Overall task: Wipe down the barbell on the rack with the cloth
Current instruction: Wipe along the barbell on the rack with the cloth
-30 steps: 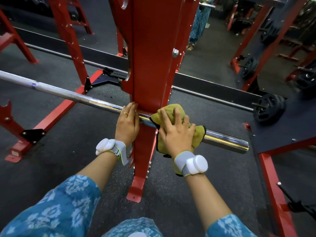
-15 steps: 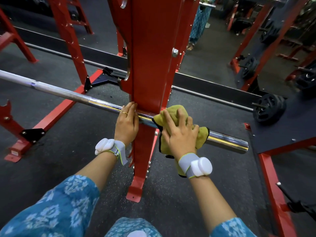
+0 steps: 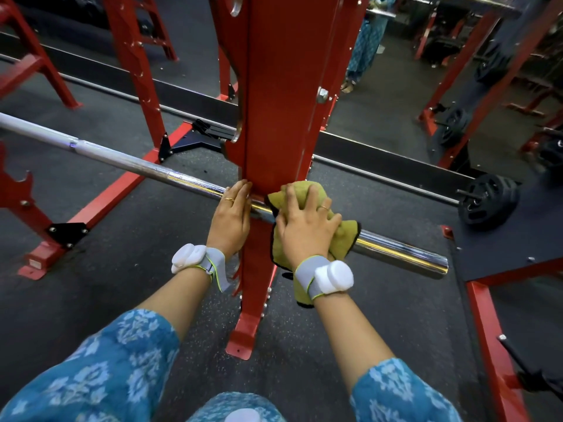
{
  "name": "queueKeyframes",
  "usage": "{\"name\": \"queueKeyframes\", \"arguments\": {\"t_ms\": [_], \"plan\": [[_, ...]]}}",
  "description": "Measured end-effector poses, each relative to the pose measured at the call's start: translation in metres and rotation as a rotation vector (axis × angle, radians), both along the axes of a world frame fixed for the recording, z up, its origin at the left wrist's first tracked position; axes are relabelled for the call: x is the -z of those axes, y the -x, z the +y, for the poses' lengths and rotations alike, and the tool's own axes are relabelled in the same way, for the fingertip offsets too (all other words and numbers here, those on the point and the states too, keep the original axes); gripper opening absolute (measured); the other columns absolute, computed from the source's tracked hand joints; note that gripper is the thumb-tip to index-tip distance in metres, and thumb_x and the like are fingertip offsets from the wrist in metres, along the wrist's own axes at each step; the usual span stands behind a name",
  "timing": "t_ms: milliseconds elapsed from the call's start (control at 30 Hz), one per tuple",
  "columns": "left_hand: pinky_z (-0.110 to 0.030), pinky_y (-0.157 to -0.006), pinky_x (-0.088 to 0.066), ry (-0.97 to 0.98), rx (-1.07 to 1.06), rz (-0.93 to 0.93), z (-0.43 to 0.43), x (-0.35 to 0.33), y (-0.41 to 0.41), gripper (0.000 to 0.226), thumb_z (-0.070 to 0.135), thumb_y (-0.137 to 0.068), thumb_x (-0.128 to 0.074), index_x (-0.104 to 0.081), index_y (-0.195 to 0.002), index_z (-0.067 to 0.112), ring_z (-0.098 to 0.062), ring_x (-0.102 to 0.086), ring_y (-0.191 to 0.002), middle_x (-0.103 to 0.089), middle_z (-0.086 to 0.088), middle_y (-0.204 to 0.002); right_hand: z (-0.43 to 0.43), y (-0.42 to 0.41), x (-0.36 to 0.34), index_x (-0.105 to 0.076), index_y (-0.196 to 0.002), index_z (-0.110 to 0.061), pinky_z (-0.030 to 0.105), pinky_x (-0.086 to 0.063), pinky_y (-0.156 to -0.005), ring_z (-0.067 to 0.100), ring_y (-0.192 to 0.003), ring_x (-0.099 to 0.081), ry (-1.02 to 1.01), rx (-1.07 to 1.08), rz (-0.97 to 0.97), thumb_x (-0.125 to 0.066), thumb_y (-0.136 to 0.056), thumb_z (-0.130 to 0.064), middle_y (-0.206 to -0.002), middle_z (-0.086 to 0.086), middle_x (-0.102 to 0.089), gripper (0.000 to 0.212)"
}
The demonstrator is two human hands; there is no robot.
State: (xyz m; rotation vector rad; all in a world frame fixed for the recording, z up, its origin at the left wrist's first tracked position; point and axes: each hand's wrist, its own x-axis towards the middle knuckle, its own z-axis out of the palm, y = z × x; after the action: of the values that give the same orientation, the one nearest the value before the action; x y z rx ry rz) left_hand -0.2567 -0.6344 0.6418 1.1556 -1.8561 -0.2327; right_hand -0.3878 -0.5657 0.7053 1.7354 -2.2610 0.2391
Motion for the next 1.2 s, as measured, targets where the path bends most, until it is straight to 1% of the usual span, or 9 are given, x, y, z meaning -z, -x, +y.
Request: {"name": "queueKeyframes", "arguments": {"t_ms": [200,267,367,533,700,833,967,1067,1200], "plan": [[-0.043,-0.104,-0.038,-0.053,0.044,0.013,0.004,-0.006,-0.004,0.042,0.021,-0.097,-0.035,-0.054,-0.127,-0.001,-0.028,-0.047,-0.121,-0.052,-0.016,-0.132,0.016,0.014,0.009,-0.064,-0.12,-0.031,0.049,-0.048,-0.069,0.039,-0.093,-0.06,0.12,-0.134,0.028,-0.05,-0.077,-0.042,-0.122,0.016,-0.06,0.047],[-0.04,-0.105,-0.035,-0.062,0.057,0.023,0.005,-0.008,-0.005,0.043,0.022,-0.097,-0.034,-0.053,-0.128,-0.001,-0.026,-0.046,-0.122,-0.051,-0.015,-0.133,0.011,0.009,0.004,-0.058,-0.128,-0.03,0.055,-0.045,-0.076,0.043,-0.103,-0.055,0.096,-0.081,-0.007,-0.061,-0.08,-0.042,-0.13,0.019,-0.053,0.049],[-0.039,-0.107,-0.034,-0.083,0.085,0.041,0.006,-0.009,-0.008,0.041,0.016,-0.096,-0.036,-0.051,-0.13,0.0,-0.024,-0.044,-0.125,-0.049,-0.014,-0.136,-0.003,-0.003,-0.005,-0.036,-0.143,-0.029,0.058,-0.031,-0.094,0.044,-0.127,-0.034,-0.041,-0.038,-0.097,-0.049,-0.092,-0.044,-0.148,0.018,-0.03,0.055],[-0.028,-0.11,-0.028,-0.091,0.115,0.047,0.005,-0.01,-0.012,0.046,0.009,-0.089,-0.037,-0.049,-0.133,-0.001,-0.021,-0.039,-0.127,-0.046,-0.014,-0.138,-0.009,-0.01,0.006,-0.064,-0.119,-0.028,0.049,-0.048,-0.07,0.04,-0.096,-0.059,0.113,-0.071,0.066,-0.073,-0.069,-0.043,-0.118,0.017,-0.06,0.053],[-0.028,-0.109,-0.027,-0.09,0.116,0.071,0.007,-0.011,-0.01,0.056,0.016,-0.081,-0.031,-0.049,-0.132,-0.001,-0.018,-0.038,-0.126,-0.046,-0.014,-0.138,0.005,0.0,0.019,-0.065,-0.117,-0.029,0.046,-0.047,-0.07,0.037,-0.093,-0.058,0.24,-0.223,0.151,-0.046,-0.077,-0.037,-0.122,0.015,-0.058,0.045],[-0.022,-0.109,-0.024,-0.084,0.122,0.054,0.005,-0.01,-0.011,0.059,0.014,-0.078,-0.033,-0.049,-0.132,-0.003,-0.019,-0.037,-0.126,-0.046,-0.017,-0.137,-0.005,-0.015,0.022,-0.064,-0.118,-0.03,0.047,-0.046,-0.071,0.037,-0.094,-0.058,0.253,-0.148,0.131,-0.065,-0.074,-0.036,-0.121,0.015,-0.057,0.044],[-0.028,-0.111,-0.026,-0.095,0.137,0.042,0.004,-0.009,-0.013,0.06,0.016,-0.078,-0.033,-0.047,-0.133,-0.002,-0.02,-0.037,-0.127,-0.044,-0.016,-0.139,-0.014,-0.024,0.023,-0.065,-0.117,-0.03,0.046,-0.046,-0.07,0.035,-0.092,-0.056,0.305,-0.21,0.145,-0.07,-0.072,-0.035,-0.116,0.013,-0.06,0.046],[-0.038,-0.11,-0.028,-0.083,0.149,0.034,0.004,-0.008,-0.015,0.06,0.018,-0.079,-0.033,-0.047,-0.134,-0.001,-0.022,-0.038,-0.127,-0.044,-0.015,-0.14,-0.01,-0.012,0.03,-0.064,-0.119,-0.031,0.046,-0.046,-0.071,0.035,-0.097,-0.046,0.381,-0.349,0.213,-0.057,-0.078,-0.033,-0.12,0.012,-0.06,0.042],[-0.039,-0.11,-0.029,-0.11,0.193,0.078,0.003,-0.011,-0.018,0.061,0.019,-0.077,-0.033,-0.05,-0.132,0.0,-0.02,-0.039,-0.127,-0.046,-0.013,-0.139,0.005,0.015,0.041,-0.061,-0.125,-0.035,0.044,-0.041,-0.073,0.035,-0.102,-0.044,0.432,-0.479,0.301,-0.052,-0.08,-0.033,-0.132,0.007,-0.044,0.046]]}}
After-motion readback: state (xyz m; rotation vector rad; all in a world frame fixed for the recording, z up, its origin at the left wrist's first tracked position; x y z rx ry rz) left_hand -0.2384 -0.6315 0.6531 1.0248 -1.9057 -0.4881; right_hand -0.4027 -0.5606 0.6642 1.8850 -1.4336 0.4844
